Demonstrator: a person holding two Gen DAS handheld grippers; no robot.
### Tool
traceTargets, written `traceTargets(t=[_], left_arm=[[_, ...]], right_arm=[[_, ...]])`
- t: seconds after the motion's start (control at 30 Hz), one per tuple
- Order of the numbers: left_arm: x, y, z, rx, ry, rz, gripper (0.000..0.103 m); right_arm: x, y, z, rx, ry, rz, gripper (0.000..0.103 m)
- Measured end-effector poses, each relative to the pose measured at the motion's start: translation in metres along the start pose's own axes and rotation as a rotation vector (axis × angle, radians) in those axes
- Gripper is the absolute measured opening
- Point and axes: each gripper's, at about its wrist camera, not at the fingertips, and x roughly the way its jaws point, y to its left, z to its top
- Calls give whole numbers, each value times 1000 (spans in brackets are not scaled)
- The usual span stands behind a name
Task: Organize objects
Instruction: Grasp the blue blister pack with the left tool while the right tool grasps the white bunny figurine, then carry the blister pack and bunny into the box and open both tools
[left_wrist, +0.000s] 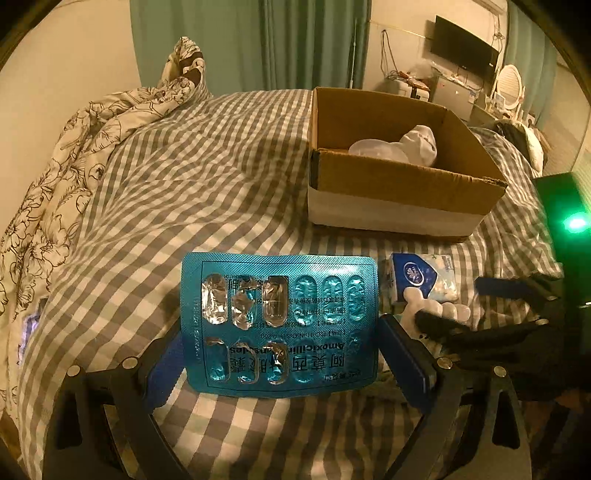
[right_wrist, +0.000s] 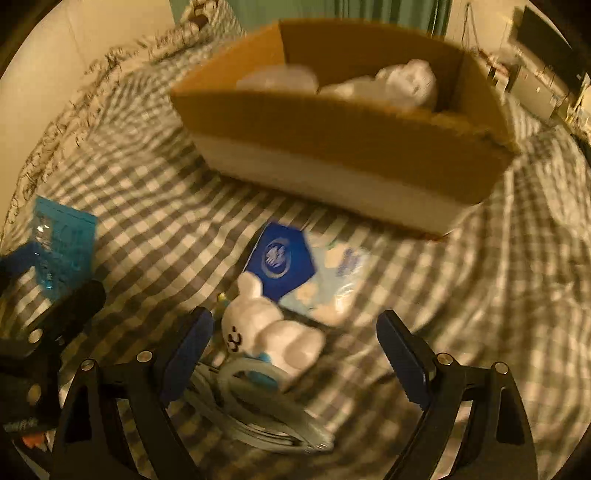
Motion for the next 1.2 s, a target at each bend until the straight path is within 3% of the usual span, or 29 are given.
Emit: traceTargets(t=[0.07, 0.2, 0.4, 0.77, 1.2], left_arm=[[0, 0, -1, 6, -2, -5, 98], [1, 1, -3, 7, -4, -8, 98], [-2, 2, -4, 3, -7, -17, 98], [-27, -5, 9, 17, -53, -25, 98], [-42, -32, 112, 52, -222, -68, 98]], right_arm=[[12, 5, -5, -8, 48, 21, 90], [19, 6, -9, -6, 66, 24, 64], [-11, 7, -14, -12, -32, 48, 64], [-110, -4, -3, -5, -276, 35, 64], [-181, -31, 62, -21, -457, -54, 64]])
